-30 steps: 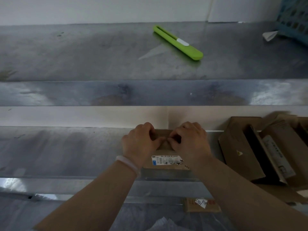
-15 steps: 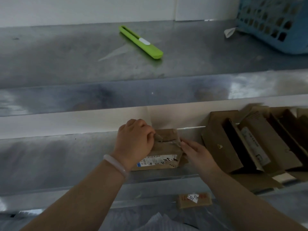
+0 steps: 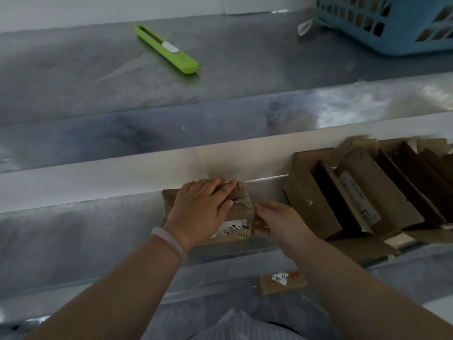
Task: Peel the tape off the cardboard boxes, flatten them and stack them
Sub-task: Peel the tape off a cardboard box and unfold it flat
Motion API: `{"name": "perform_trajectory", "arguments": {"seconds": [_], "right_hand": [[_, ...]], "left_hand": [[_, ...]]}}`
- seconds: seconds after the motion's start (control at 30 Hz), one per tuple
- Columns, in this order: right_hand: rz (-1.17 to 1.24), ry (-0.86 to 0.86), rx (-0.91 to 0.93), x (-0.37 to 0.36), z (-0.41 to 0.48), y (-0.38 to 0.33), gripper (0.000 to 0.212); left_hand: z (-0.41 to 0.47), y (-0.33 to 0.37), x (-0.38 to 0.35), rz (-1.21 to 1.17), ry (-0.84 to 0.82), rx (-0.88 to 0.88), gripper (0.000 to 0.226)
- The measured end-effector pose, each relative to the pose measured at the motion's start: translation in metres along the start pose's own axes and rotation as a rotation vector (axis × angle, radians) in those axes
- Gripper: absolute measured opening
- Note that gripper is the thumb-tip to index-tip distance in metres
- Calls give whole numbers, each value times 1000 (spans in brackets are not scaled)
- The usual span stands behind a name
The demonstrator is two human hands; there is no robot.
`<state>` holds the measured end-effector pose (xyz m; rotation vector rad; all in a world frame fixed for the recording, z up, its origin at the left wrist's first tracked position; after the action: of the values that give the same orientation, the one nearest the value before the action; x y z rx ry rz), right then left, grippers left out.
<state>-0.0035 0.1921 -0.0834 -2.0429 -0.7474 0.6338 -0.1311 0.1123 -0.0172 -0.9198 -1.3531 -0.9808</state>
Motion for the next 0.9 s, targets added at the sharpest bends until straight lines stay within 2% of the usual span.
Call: {"name": "perform_trajectory", "arguments": {"seconds": [0.1, 0.2, 0.33, 0.47, 0.6, 0.7, 0.9], "right_hand": [[2, 20, -68, 3, 4, 6, 21], [41, 3, -76, 1, 5, 2, 9], [-8, 16, -68, 2, 10, 1, 12], [53, -15, -68, 2, 10, 1, 13], [14, -14, -87, -1, 11, 0, 19], [-22, 36, -64, -2, 14, -6, 17], [-207, 125, 19, 8, 12, -19, 19]], "left_hand": [[0, -1, 1, 13, 1, 2, 53], [-1, 0, 2, 20, 5, -2, 52], [-1, 0, 2, 23, 6, -4, 52], [-1, 0, 3, 11, 9, -3, 52], [-2, 0, 4, 5, 12, -2, 52], [-2, 1, 4, 3, 11, -8, 52], [-1, -2, 1, -15, -9, 3, 55]]}}
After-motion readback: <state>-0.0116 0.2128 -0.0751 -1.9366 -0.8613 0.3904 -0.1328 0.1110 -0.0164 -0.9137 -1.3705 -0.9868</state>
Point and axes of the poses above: each hand's wrist, its own z-axis towards the middle knuckle, its own x-axis out of the back of the hand, y = z × x, the point moved 10 cm from there along z, towards the middle knuckle, and after that the axes turned 5 degrees about -y, right-handed, at the moved point
